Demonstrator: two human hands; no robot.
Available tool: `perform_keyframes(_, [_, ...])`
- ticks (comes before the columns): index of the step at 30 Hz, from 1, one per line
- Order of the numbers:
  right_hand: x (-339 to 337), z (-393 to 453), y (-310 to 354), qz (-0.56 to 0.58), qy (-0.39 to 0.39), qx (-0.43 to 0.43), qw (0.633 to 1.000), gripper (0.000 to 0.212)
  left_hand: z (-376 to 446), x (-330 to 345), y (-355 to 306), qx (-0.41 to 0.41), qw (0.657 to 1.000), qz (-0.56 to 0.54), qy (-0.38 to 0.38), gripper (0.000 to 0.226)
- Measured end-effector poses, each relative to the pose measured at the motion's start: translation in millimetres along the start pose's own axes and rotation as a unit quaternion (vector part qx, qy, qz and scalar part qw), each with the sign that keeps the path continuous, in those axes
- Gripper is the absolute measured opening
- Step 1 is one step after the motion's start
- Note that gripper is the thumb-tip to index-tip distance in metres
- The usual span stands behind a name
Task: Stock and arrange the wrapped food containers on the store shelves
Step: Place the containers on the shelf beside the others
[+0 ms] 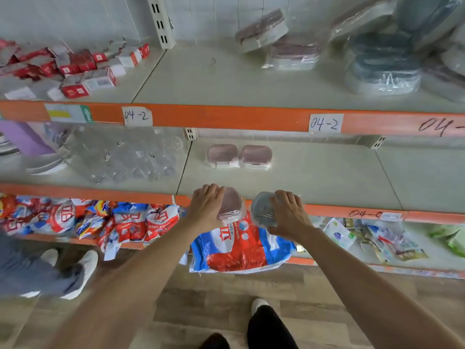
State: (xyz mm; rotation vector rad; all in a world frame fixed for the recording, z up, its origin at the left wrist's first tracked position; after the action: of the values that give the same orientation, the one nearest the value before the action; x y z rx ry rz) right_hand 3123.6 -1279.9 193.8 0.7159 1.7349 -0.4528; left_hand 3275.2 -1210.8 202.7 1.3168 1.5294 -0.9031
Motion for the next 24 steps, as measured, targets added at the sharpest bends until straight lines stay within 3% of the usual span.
perform_keyframes(8, [62, 101, -35, 0.04, -0.027, -0.013, 0.999, 0.078, 104, 67, 20, -0.055, 0.998, -0.006, 0.007, 0.071])
perform_keyframes(12, [69, 123, -45, 0.019, -0.062, 0.001, 0.998, 0.062, 131, 78, 27, -0.057, 0.997, -0.044, -0.01, 0.06])
perform_keyframes(14, [66, 129, -44, -0.016, -0.081, 0.021, 0.996, 0.054, 133, 72, 31, -0.084, 0.995, 0.009, -0.049, 0.058])
perform_keyframes(17, [71, 137, -32, -0.045, -0.07, 0.009, 0.996, 0.046, 132, 75, 26, -0.108, 0.991, 0.045, -0.06, 0.059])
perform_keyframes(21, [73, 143, -28, -0.042, -0.066, 0.008, 0.997, 0.048, 138, 81, 19, -0.083, 0.995, 0.036, -0.044, 0.061])
perform_keyframes(24, [85, 152, -28, -0.013, 0.027, 0.001, 1.0, 0.068, 140, 91, 23, -0.075, 0.997, -0.005, 0.017, 0.078])
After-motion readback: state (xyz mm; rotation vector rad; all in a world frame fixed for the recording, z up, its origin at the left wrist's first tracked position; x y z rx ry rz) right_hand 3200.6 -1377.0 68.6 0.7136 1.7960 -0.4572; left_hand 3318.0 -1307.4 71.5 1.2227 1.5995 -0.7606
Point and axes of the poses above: each hand's wrist, its own z-axis towards the middle knuckle, its own x-axis out of the palm, y = z × x, the point moved 10 cm from there along z, towards the middle knuckle, and after that the axes turned 10 degrees about y, right-handed, at the moved point
